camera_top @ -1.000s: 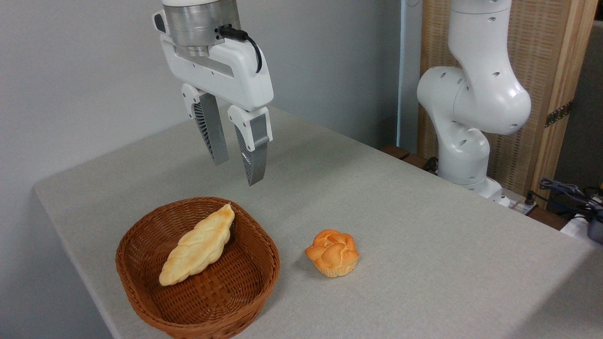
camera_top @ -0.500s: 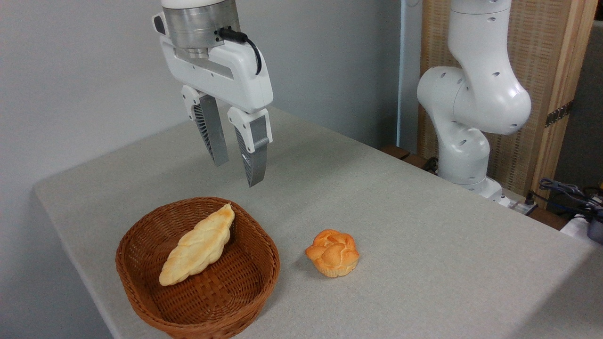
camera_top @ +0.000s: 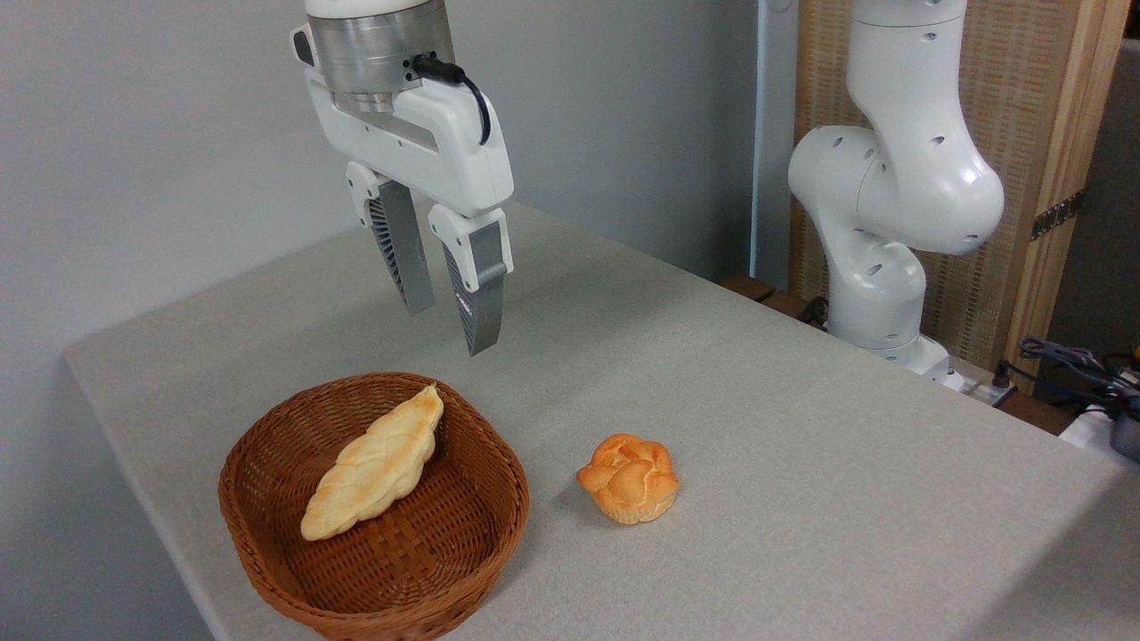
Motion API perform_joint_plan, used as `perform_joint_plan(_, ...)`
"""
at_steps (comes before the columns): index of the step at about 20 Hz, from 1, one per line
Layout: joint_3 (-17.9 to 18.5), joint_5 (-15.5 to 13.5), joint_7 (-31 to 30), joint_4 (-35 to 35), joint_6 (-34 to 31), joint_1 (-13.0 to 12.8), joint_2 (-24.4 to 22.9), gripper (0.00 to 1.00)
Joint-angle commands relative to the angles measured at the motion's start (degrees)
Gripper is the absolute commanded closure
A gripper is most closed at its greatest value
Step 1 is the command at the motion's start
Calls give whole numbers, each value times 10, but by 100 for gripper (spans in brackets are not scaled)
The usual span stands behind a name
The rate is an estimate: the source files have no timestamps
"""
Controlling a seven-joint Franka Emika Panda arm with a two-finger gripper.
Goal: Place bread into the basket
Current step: 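Move the gripper down over the round orange bun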
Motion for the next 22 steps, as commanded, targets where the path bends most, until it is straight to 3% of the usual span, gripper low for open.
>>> perform_joint_plan(1, 3, 3, 14, -34, 8, -2, -11, 0)
perform_joint_plan(7, 13, 4, 14, -227, 171, -1, -89, 0)
perform_joint_plan(10, 25, 6, 72, -312, 202, 0, -119, 0)
perform_joint_plan(13, 35, 9, 87, -335, 200, 1, -123, 0)
perform_joint_plan(16, 36, 80, 82, -352, 200, 2, -122, 0)
perform_joint_plan(17, 36, 87, 81, -356, 201, 2, -121, 0)
perform_joint_plan(22, 44, 92, 84, -376, 217, 3, -115, 0)
